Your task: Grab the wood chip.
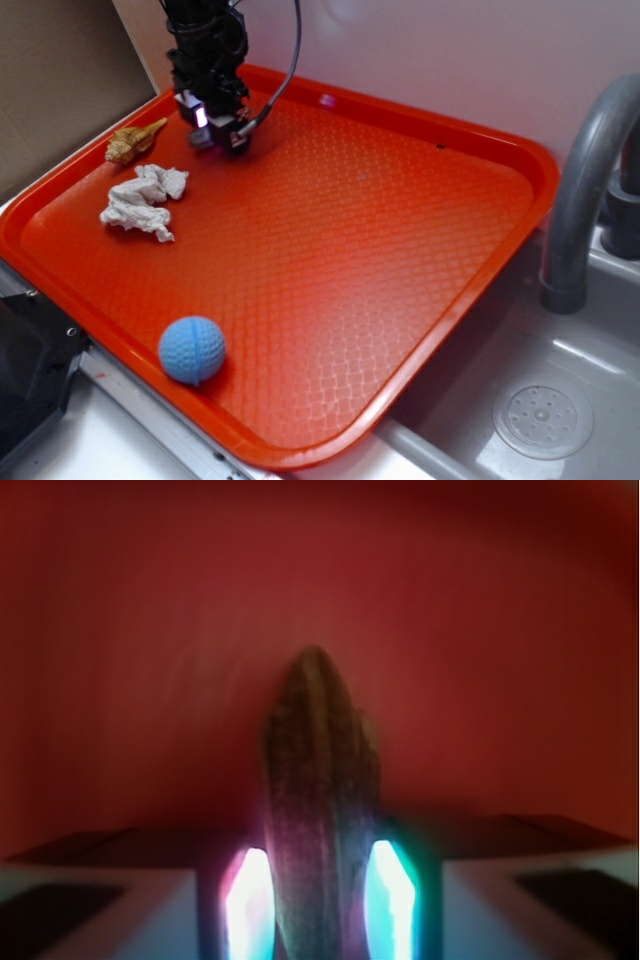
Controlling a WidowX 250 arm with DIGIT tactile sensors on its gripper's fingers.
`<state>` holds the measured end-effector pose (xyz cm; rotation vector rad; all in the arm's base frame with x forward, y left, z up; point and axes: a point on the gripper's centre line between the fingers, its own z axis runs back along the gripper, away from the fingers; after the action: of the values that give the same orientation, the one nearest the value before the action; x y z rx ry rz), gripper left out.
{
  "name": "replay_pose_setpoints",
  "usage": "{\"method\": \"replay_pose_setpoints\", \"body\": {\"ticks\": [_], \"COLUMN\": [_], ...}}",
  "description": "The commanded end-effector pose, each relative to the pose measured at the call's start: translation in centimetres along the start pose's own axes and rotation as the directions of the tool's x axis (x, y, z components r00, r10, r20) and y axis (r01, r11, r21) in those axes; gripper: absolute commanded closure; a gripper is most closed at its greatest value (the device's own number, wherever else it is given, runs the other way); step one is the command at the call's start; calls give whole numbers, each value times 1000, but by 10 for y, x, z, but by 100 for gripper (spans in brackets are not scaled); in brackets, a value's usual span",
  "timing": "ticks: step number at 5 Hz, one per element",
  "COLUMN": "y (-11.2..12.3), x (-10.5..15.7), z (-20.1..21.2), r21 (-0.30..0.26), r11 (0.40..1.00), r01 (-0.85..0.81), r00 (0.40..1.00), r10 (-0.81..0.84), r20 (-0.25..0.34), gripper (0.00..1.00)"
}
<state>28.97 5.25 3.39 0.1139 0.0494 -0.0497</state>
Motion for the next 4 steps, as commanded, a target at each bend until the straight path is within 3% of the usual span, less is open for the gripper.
{"method": "replay_pose_setpoints", "body": {"ticks": [1,2,3,4], "y": [-22,-46,-54,-49], "x": [-35,-65,-89,-95], "z": [95,134,173,183], "r21": [-24,-63,-125,-146], "r11": [1000,997,989,985], "r01": [-7,44,84,92], "r00": [997,995,991,986], "r10": [9,-38,-70,-69], "r20": [71,97,116,153], "gripper": [100,100,100,100]}}
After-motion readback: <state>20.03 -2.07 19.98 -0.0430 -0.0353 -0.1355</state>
